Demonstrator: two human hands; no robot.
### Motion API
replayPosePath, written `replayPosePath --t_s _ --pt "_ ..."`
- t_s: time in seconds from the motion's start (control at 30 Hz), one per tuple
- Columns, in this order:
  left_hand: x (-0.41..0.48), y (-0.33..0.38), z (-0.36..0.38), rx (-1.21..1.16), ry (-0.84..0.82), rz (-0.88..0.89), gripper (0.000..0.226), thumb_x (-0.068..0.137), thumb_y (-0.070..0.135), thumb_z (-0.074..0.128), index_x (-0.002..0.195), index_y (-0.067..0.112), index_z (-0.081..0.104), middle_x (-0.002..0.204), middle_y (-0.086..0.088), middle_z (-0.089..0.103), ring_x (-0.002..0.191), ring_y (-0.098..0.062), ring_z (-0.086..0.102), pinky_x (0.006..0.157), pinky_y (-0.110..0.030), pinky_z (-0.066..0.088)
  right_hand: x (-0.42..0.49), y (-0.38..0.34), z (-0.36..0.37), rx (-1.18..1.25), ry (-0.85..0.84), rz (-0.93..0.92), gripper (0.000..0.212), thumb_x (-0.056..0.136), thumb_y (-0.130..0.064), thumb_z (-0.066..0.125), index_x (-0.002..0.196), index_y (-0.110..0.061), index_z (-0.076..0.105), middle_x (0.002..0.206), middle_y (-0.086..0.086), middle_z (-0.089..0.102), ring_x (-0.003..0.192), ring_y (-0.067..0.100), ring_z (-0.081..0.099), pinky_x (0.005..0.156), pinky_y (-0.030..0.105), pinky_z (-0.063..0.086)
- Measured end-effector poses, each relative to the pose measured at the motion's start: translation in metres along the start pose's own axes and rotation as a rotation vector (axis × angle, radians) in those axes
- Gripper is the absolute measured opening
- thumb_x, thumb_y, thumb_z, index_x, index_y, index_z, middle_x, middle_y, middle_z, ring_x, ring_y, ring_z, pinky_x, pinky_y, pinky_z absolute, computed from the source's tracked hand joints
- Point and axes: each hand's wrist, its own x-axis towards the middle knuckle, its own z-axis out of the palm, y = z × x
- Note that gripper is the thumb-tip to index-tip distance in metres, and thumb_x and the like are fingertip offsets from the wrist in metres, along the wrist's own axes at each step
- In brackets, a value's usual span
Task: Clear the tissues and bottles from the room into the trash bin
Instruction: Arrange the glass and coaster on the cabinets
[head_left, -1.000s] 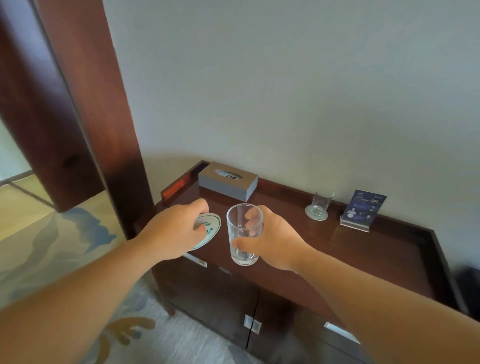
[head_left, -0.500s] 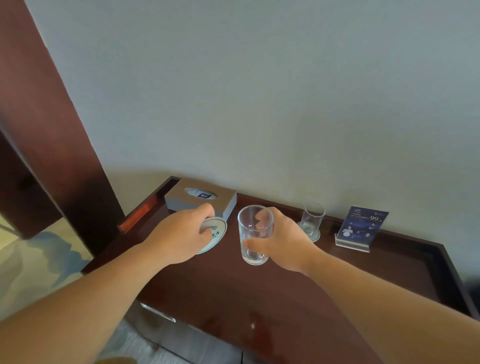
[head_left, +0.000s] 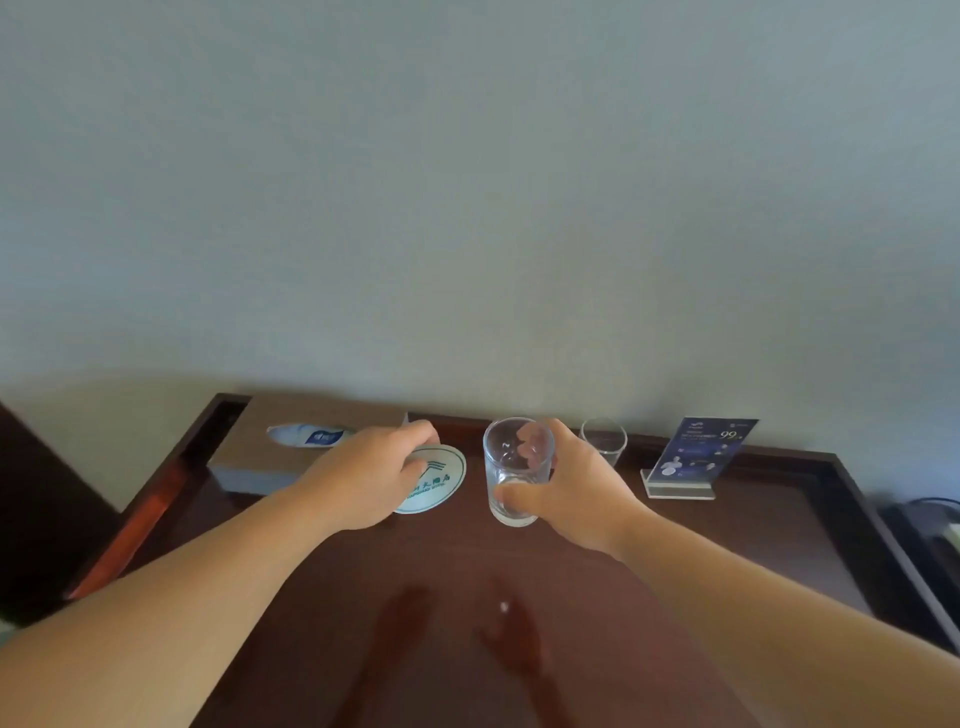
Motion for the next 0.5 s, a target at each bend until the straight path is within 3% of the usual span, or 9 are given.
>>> replayPosePath --t_s 0.27,0.37,0.5 --pt "0.074 -0.026 0.000 -0.001 -0.093 0.088 0.018 0.091 0.020 0.044 0.100 0.034 0.049 0.088 0.011 0.063 0.072 -0.012 0.057 0.062 -0.033 0.047 0.034 0.010 0.003 0.027 0.138 0.159 0.061 0.069 -0.039 0.080 0.121 -0.028 0.050 0.115 -0.014 0.055 0.094 0.000 0.055 0.074 0.018 0.041" --pt "0.091 -0.031 0.007 -0.007 -0.125 0.094 0.014 0.091 0.021 0.045 0.093 0.034 0.045 0.089 0.009 0.064 0.074 -0.014 0.059 0.063 -0.035 0.048 0.042 0.020 0.005 0.020 0.156 0.192 0.065 0.068 -0.039 0.081 0.124 -0.029 0.050 0.116 -0.014 0.056 0.100 0.001 0.057 0.079 0.018 0.041" --pt "0.109 -0.034 0.025 -0.051 -0.146 0.076 0.012 0.091 0.018 0.047 0.099 0.027 0.049 0.095 0.008 0.065 0.078 -0.014 0.060 0.063 -0.032 0.047 0.052 0.038 0.008 0.047 0.160 0.237 0.069 0.066 -0.042 0.082 0.126 -0.033 0.048 0.115 -0.017 0.056 0.106 0.001 0.056 0.090 0.024 0.045"
